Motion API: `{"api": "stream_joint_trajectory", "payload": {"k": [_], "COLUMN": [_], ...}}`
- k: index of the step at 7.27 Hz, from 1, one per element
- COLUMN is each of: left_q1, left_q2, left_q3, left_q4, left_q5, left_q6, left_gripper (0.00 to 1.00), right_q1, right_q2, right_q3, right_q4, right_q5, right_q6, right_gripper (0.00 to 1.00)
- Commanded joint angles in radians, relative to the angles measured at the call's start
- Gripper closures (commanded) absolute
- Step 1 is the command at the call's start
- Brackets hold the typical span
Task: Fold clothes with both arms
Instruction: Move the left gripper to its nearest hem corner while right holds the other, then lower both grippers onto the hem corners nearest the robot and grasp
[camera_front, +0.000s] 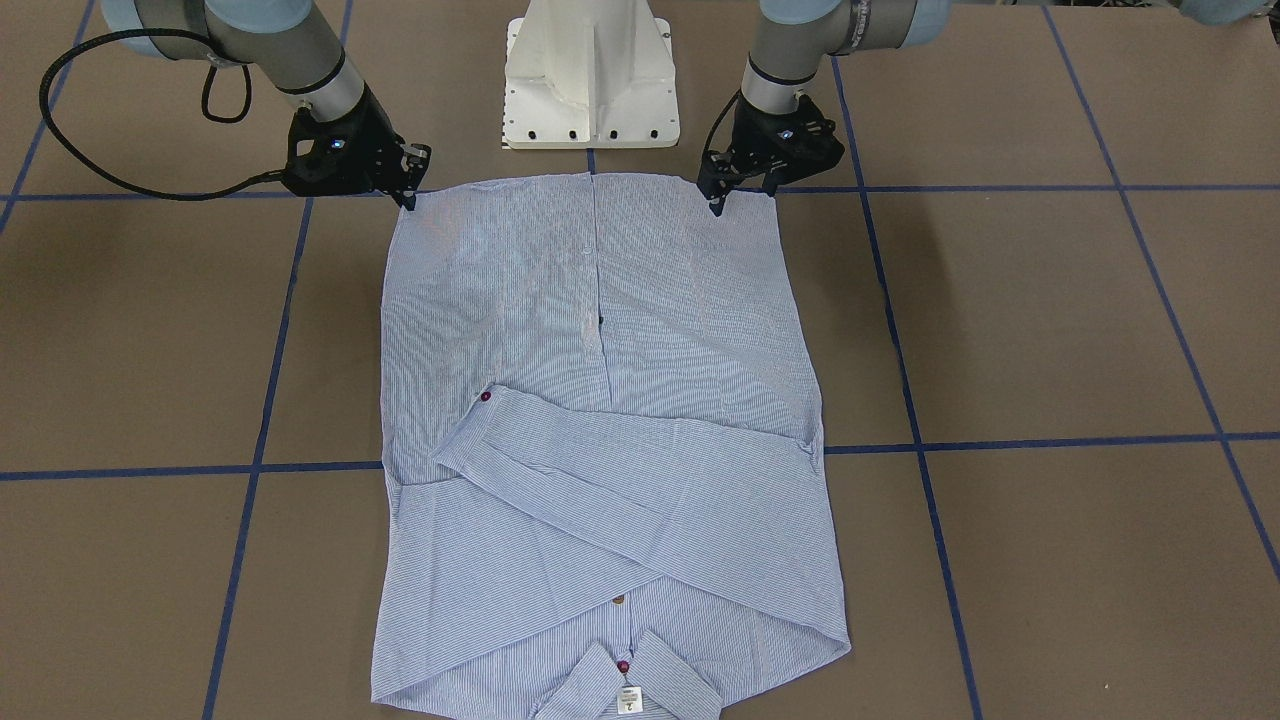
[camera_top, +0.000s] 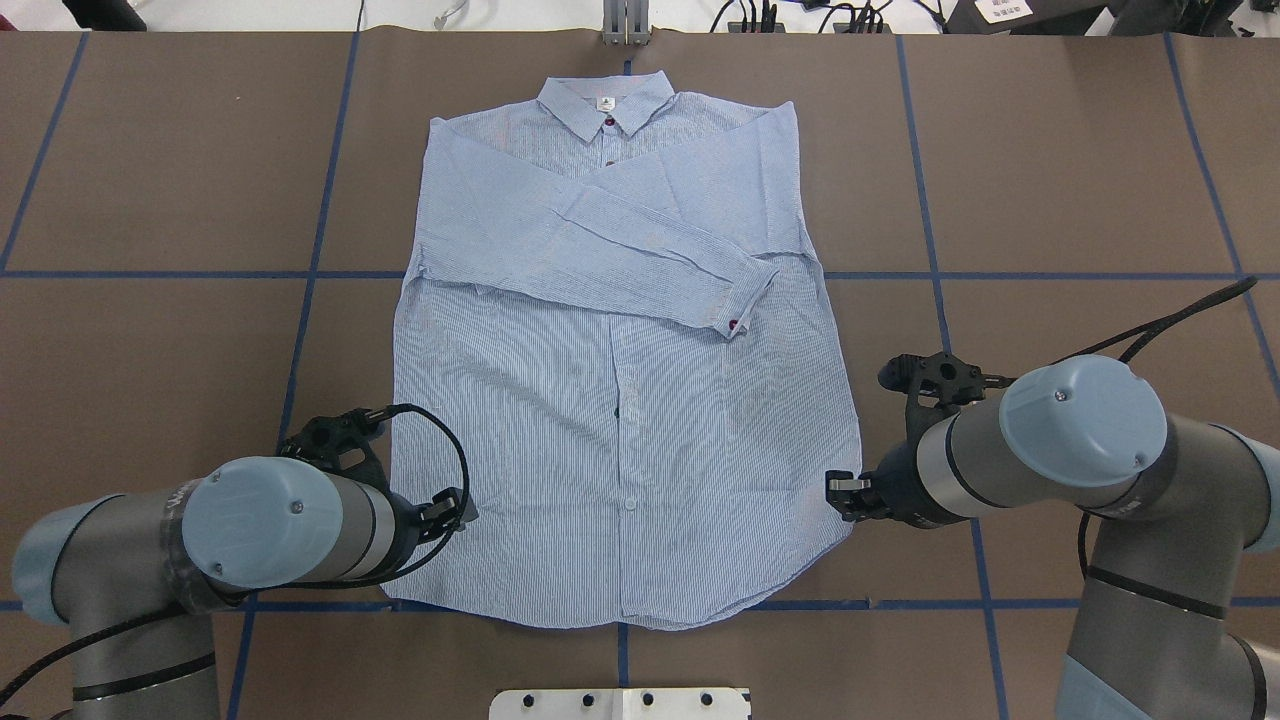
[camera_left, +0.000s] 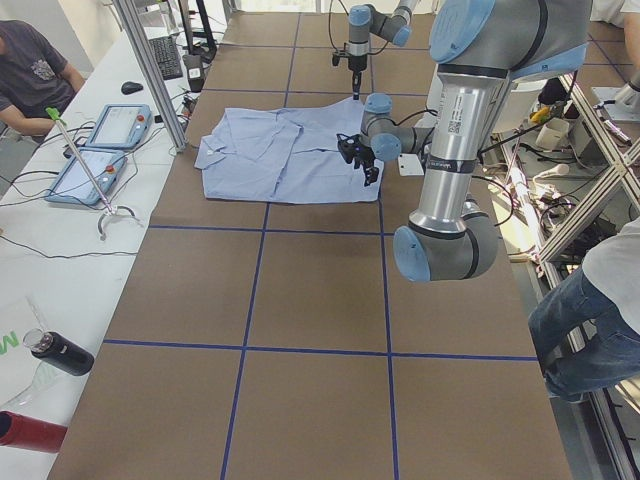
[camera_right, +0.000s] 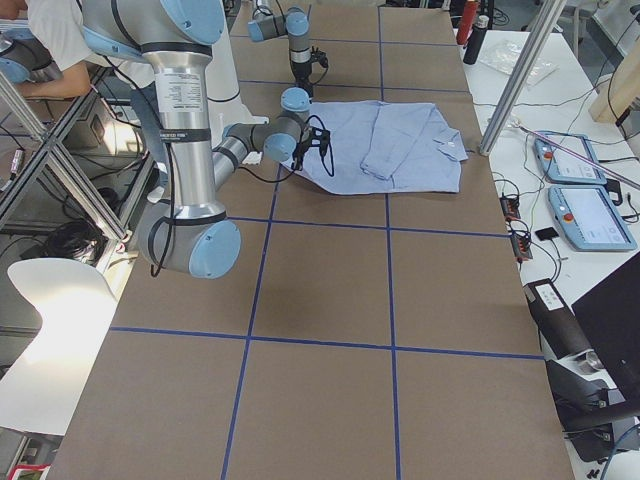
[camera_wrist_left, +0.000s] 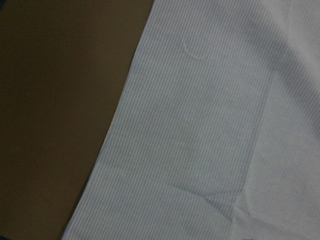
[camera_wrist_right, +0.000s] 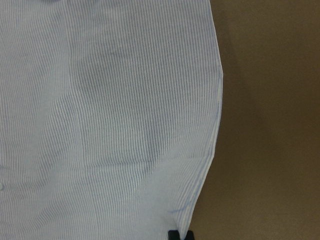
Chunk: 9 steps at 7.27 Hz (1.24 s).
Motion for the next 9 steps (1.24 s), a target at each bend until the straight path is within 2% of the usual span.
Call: {"api": "stream_joint_trajectory", "payload": {"k": [1,4,7,9], "left_q1": [0.015,0.029,0.032,0.033], "left_q2": [0.041,0.041,0.041,0.041], "left_q3": [0.009,0.030,0.036,0.041], "left_q4": [-0.001,-0.001,-0.001,0.001], "left_q5": [0.006,0.006,0.006,0.006], "left_q6": [-0.001,-0.003,-0.004,-0.003], "left_gripper": [0.12,0.17,0.37,0.46], "right_q1": [0.026,0.030,0.033,0.038], "right_q2": [0.002,0.002,0.023,0.022], "right_q3": [0.008,0.008,0.010,0.011], "right_q4": [0.001,0.001,-0.006,-0.008], "right_q5": [0.030,0.030,0.036,0.037], "right_q6": [-0.002,-0.002,-0.002,-0.002], "right_gripper": [1.00,1.00,1.00,1.00]}}
